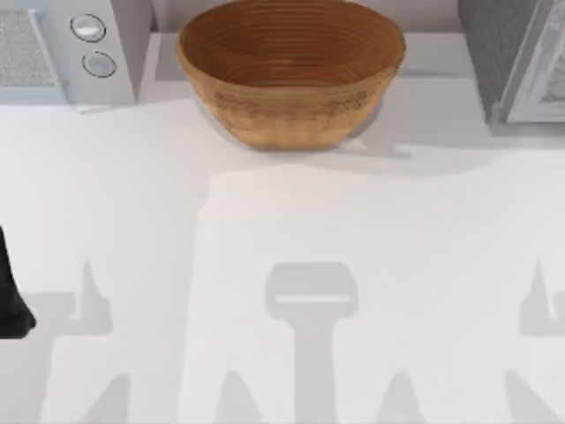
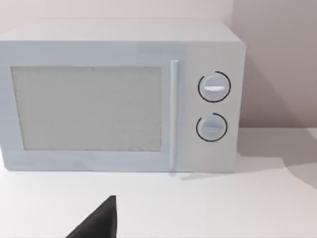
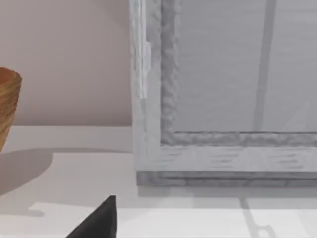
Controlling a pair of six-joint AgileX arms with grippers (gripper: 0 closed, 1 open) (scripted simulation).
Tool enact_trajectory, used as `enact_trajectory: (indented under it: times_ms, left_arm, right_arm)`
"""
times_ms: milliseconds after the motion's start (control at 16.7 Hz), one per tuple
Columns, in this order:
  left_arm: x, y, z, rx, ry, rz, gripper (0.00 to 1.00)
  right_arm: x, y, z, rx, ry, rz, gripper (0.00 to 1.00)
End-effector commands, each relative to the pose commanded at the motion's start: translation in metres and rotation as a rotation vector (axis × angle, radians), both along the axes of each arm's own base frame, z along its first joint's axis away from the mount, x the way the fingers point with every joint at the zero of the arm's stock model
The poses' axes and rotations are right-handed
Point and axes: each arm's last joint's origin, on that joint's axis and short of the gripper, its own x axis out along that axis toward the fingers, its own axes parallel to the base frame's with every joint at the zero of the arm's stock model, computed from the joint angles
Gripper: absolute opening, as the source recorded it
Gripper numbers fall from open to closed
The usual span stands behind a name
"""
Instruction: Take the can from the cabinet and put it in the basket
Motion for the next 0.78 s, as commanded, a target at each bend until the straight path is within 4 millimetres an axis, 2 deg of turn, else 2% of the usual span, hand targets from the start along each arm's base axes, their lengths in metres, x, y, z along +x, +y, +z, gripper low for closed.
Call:
enact_trajectory:
  times_ms: [180, 360, 540, 780]
  left_arm:
    - [0.000, 0.000, 0.000, 0.000, 0.000, 0.000, 1.00]
    - [0.000, 0.000, 0.000, 0.000, 0.000, 0.000, 1.00]
    - [0.000, 0.000, 0.000, 0.000, 0.000, 0.000, 1.00]
    - [0.000, 0.000, 0.000, 0.000, 0.000, 0.000, 1.00]
  right_arm:
    - [0.000, 0.000, 0.003, 0.000, 0.002, -0.001, 1.00]
    - [0.001, 0.001, 0.026, 0.000, 0.020, -0.007, 1.00]
    - [0.006, 0.003, 0.073, -0.002, 0.036, -0.009, 1.00]
    - [0.024, 0.008, 0.163, -0.004, 0.025, -0.007, 1.00]
